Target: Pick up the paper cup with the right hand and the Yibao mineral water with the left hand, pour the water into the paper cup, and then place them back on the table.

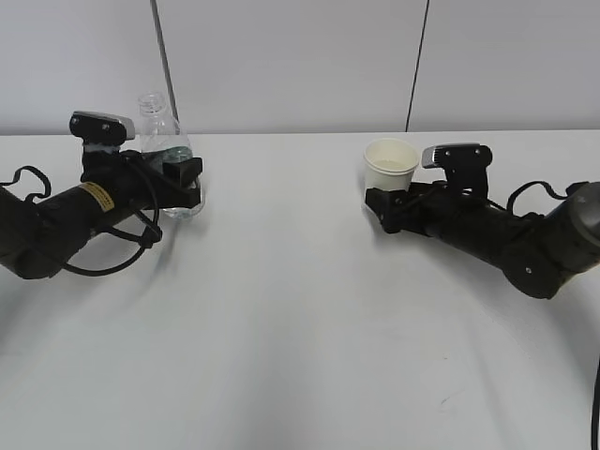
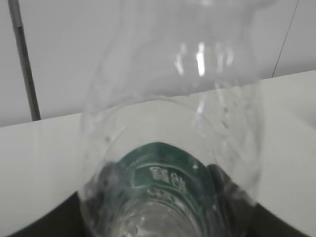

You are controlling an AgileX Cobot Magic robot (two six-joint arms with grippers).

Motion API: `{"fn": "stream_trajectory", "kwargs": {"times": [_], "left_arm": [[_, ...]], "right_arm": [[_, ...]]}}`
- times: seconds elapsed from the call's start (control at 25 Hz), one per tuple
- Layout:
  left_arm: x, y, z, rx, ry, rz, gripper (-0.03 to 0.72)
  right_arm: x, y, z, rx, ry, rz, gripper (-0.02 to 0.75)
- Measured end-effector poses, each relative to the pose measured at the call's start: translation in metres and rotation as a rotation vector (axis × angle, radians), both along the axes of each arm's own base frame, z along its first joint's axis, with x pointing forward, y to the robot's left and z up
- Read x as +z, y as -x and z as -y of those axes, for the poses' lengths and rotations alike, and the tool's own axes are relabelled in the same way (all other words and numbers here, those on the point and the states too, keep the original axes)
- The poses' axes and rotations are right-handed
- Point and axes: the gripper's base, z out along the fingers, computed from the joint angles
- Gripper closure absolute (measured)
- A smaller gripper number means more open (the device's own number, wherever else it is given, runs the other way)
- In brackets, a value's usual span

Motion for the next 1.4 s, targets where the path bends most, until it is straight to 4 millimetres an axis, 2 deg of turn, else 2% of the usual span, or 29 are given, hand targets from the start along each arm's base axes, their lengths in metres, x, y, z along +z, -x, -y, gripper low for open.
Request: {"fn": "stream_trajectory", "kwargs": {"times": [0.48, 0.8, 1.12, 1.4], "left_arm": [[0.000, 0.000, 0.000, 0.000, 0.000, 0.000, 0.341], [0.000, 0.000, 0.000, 0.001, 0.001, 0.000, 0.341], [0.000, 0.000, 0.000, 0.002, 0.001, 0.000, 0.341], [0.000, 0.000, 0.000, 0.003, 0.001, -0.001, 0.325]], "right_arm": [[0.010, 0.022, 0.003, -0.005, 0.006, -0.031, 0.085], [0.028, 0.041, 0.004, -0.007, 0.005, -0.031, 0.101], [0.048, 0.068, 0.006, 0.006, 0.010, -0.028, 0.125], [0.055, 0.077, 0.007, 0.006, 0.010, -0.024, 0.143]]}}
